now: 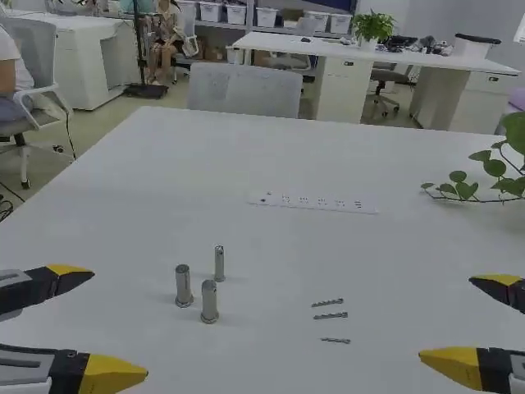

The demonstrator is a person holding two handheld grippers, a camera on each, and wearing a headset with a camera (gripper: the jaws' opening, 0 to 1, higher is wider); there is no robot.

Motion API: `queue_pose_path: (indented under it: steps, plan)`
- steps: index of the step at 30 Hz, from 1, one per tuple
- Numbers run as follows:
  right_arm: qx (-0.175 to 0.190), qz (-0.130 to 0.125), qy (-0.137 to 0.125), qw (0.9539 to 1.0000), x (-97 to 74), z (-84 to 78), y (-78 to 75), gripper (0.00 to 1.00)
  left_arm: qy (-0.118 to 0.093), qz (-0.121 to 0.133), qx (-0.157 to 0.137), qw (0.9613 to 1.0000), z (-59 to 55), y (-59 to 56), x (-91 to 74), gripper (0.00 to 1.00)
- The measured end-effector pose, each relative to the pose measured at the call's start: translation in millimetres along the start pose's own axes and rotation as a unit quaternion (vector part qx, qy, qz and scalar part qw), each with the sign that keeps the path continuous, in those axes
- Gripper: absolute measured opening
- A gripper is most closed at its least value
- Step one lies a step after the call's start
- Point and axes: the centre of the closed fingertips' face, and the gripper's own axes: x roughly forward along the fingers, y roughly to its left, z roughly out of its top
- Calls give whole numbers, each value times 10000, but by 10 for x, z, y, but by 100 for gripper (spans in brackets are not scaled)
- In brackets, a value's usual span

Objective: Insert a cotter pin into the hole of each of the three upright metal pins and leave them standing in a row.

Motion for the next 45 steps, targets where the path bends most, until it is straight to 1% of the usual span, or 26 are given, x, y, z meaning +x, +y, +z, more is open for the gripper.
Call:
queue_pose_path:
  steps: [6,8,10,13,19,24,26,32,37,41,45]
  plan:
    - [-105,230,-95,9996,215,148,103,78,-5,2,-9,10000,-6,-13,-18,93]
    - [-124,271,-119,9995,262,177,123,78,-5,-1,-18,10000,-10,-17,-21,93]
    - [-157,370,-143,9991,353,223,172,78,-9,-1,-21,10000,-15,-28,-25,93]
    - [-194,471,-153,9986,458,255,217,77,-7,-4,-30,10000,-25,-32,-26,93]
    - [-263,716,-159,9970,681,321,356,76,-29,15,-52,10000,-35,4,-36,93]
    - [-306,855,-137,9958,850,331,436,75,-26,26,-53,10000,-43,10,-40,93]
    - [-301,919,-124,9952,893,333,456,75,-24,28,-57,10000,-45,10,-41,93]
    - [-340,992,-139,9944,937,365,478,74,-38,48,-58,10000,-32,21,-42,92]
    - [-354,1001,-146,9942,933,375,479,74,-46,43,-57,10000,-25,12,-33,92]
    - [-362,936,-150,9948,858,359,452,74,-31,35,-53,10000,-32,8,-30,92]
    - [-358,770,-141,9963,705,301,383,74,-31,24,-60,10000,-29,7,-16,92]
